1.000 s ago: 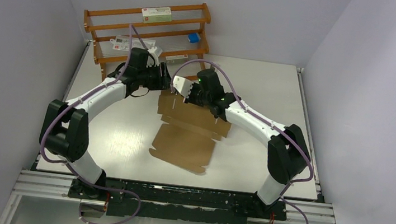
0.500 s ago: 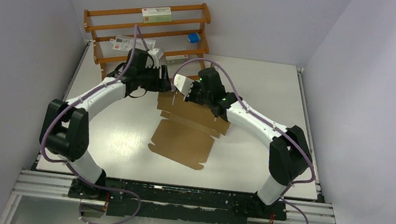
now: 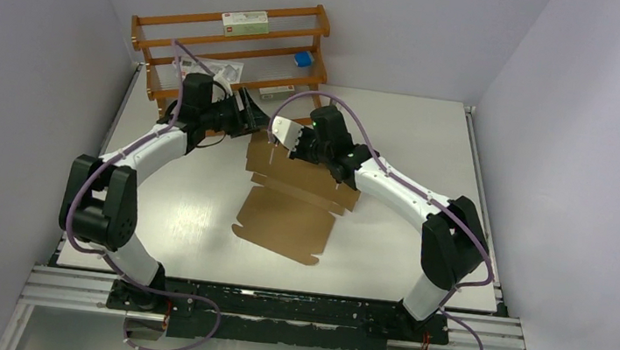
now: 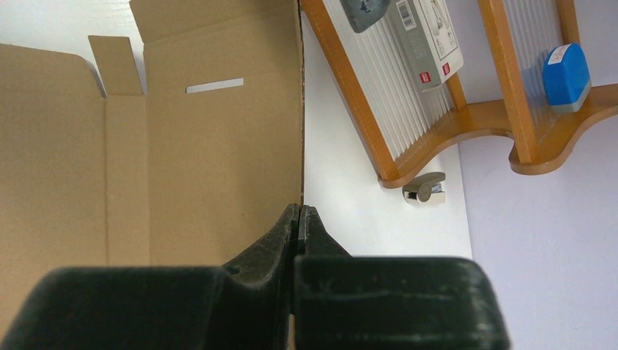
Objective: Fold the paper box
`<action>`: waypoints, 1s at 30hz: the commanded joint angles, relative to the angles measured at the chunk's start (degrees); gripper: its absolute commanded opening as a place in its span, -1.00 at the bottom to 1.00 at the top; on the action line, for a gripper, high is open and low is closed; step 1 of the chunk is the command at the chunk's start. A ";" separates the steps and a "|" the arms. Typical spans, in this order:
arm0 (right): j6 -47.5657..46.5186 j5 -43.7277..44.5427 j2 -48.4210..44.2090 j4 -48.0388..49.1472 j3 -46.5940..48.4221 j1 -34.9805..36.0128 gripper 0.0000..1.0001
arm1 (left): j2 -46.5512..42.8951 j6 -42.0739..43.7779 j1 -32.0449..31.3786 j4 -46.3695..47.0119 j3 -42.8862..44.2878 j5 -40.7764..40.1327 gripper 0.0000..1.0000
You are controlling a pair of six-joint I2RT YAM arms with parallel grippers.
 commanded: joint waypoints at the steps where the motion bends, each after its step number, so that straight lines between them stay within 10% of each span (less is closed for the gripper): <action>1: -0.37 -0.49 -1.09 1.48 0.49 0.22 -1.00 | 0.80 -6.38 -0.06 4.02 -0.62 3.05 0.37; 30: 0.04 -1.80 -2.01 1.72 -0.87 0.46 -1.00 | 9.46 -8.91 0.17 -0.81 5.28 -2.34 0.19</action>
